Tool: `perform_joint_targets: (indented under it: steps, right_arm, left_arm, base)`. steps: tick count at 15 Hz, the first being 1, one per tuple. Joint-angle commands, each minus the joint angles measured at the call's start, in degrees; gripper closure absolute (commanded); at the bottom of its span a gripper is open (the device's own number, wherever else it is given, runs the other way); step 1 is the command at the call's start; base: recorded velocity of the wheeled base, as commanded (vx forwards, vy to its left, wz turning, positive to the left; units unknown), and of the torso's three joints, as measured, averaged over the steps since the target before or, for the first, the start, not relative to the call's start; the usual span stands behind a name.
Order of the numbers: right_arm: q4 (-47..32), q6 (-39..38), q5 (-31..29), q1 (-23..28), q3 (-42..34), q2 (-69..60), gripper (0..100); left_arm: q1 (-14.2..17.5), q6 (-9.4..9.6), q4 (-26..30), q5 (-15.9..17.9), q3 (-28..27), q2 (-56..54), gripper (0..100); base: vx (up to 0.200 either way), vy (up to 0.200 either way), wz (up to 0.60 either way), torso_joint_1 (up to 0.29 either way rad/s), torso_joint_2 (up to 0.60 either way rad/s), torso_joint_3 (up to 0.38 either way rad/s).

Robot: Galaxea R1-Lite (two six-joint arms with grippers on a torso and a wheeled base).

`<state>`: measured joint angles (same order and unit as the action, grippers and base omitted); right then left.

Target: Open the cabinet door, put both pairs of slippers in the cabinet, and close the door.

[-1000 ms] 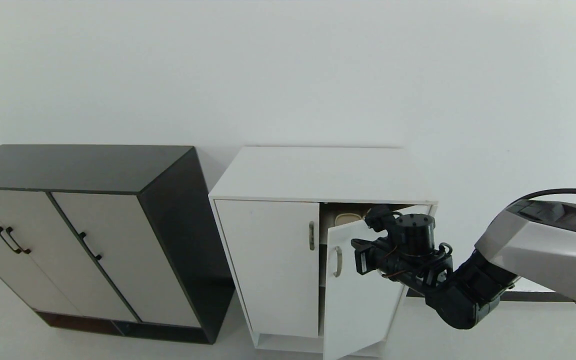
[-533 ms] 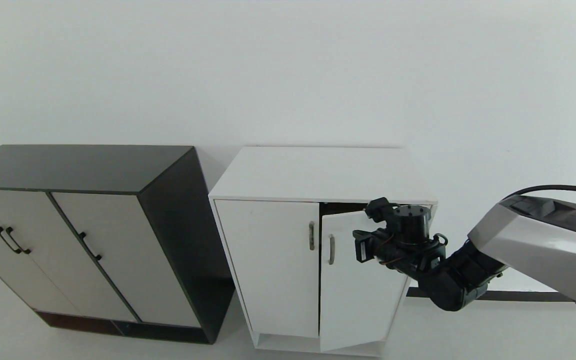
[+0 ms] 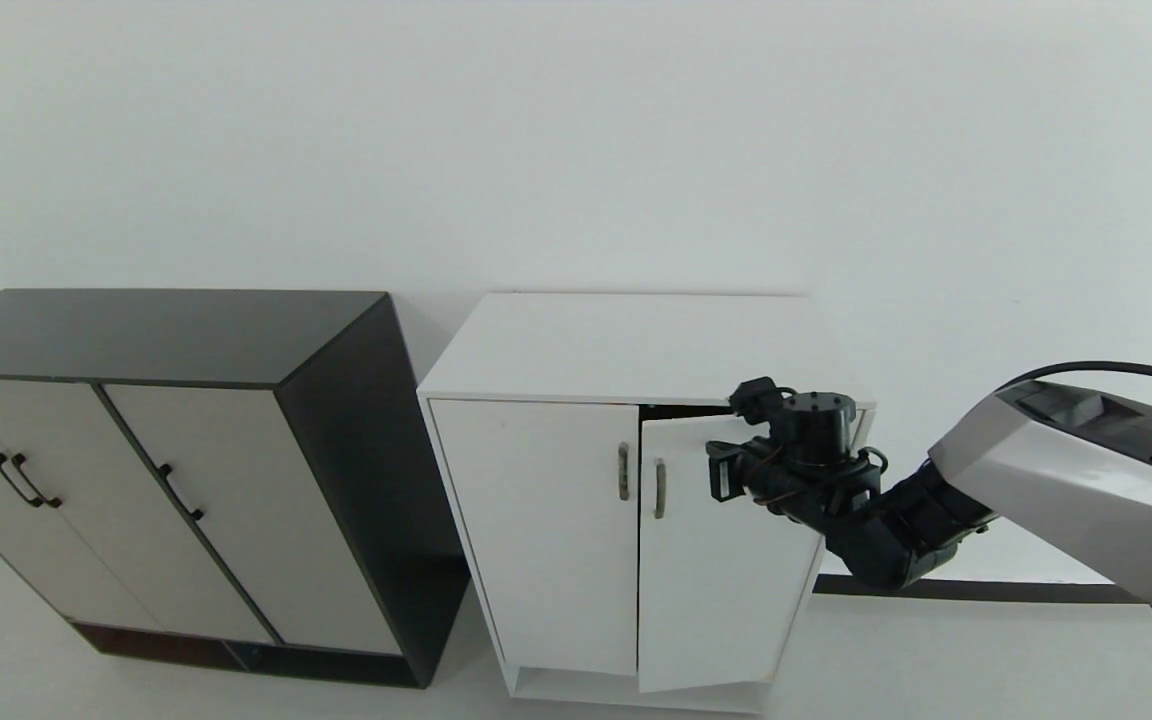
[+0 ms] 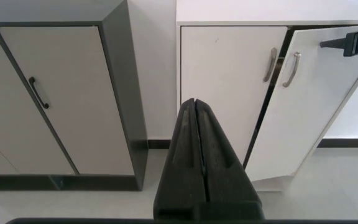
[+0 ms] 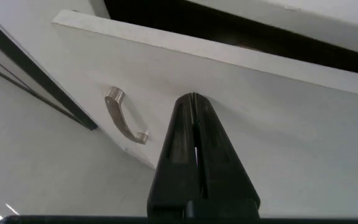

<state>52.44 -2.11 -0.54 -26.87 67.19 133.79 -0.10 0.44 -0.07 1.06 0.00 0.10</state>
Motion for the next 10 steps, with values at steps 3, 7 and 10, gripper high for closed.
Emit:
perform_joint_targets:
  steps: [3,7,10]
  right_arm:
    - [-0.9,0.0,0.0,0.4,2.3,1.4,100]
    - [-2.8,0.0,0.0,0.9,5.4,2.6,100]
    - [-3.3,-0.1,0.0,1.0,6.3,3.0,100]
  left_arm:
    - [0.0,0.00,0.0,0.1,0.0,0.0,100]
    - [0.0,0.00,0.0,0.0,0.0,0.0,100]
    - [0.0,0.00,0.0,0.0,0.0,0.0,100]
  base:
    - [0.000,0.000,0.00,0.000,0.00,0.000]
    - [0.000,0.000,0.00,0.000,0.00,0.000]
    - [0.000,0.000,0.00,0.000,0.00,0.000]
